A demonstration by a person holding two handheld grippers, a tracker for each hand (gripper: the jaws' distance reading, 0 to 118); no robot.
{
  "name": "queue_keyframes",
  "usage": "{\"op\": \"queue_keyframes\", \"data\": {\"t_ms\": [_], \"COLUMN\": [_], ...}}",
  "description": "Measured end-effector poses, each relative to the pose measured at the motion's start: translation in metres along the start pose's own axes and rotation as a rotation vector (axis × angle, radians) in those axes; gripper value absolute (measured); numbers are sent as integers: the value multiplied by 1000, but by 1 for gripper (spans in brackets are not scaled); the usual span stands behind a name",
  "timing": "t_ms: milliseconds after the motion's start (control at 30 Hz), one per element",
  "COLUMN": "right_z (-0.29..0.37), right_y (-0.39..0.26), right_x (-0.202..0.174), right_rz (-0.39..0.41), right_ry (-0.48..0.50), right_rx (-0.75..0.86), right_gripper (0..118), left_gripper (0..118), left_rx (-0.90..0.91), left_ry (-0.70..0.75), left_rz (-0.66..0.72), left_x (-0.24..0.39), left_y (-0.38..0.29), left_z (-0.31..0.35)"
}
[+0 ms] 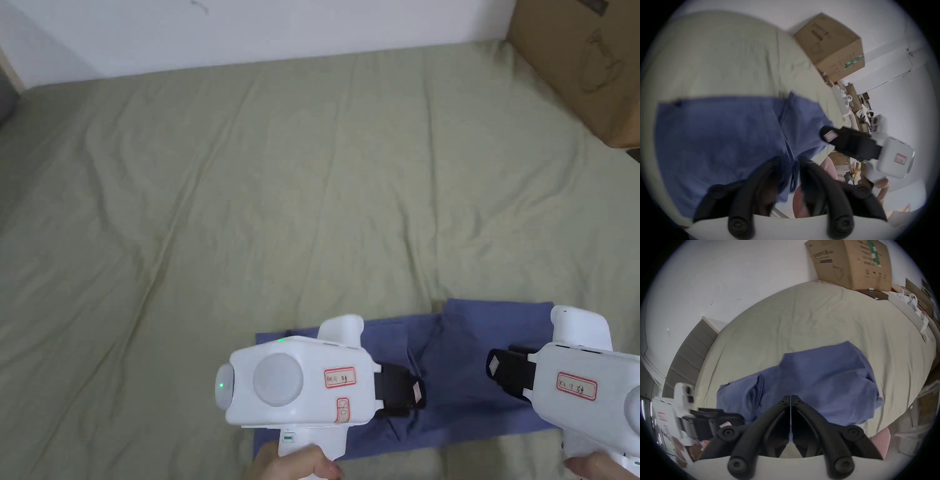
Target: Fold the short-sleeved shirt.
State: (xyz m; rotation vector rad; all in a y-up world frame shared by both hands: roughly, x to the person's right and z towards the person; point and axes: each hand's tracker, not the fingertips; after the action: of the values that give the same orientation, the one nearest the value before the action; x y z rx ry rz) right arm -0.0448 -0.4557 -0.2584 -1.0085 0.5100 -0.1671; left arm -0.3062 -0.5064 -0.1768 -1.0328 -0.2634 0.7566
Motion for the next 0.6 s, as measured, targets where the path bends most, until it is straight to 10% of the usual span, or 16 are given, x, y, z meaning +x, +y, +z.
{"op": "queue_keyframes", "data": {"t_ms": [67, 167, 367, 400, 600], "right_z": [7, 13, 12, 11, 5], "right_y": [-3, -5, -8, -8, -12], "right_x": [9, 16, 14, 12, 7], "right_rz": [-21, -43, -72, -67, -44], "right_ry": [-5, -9, 16, 20, 31], "right_rx": [4, 24, 36, 34, 22], "right_gripper": [2, 2, 2, 2, 2], "left_gripper": [81, 106, 40, 8, 3], "left_rx": [39, 167, 280, 251, 9], "left_ry": [-11, -123, 38, 102, 43], "left_rz": [80, 129, 108, 85, -11], "left_x": [-9, -9, -14, -17, 2], "left_y": [-6, -4, 1, 0, -20], "left_z": [4, 34, 76, 72, 8]}}
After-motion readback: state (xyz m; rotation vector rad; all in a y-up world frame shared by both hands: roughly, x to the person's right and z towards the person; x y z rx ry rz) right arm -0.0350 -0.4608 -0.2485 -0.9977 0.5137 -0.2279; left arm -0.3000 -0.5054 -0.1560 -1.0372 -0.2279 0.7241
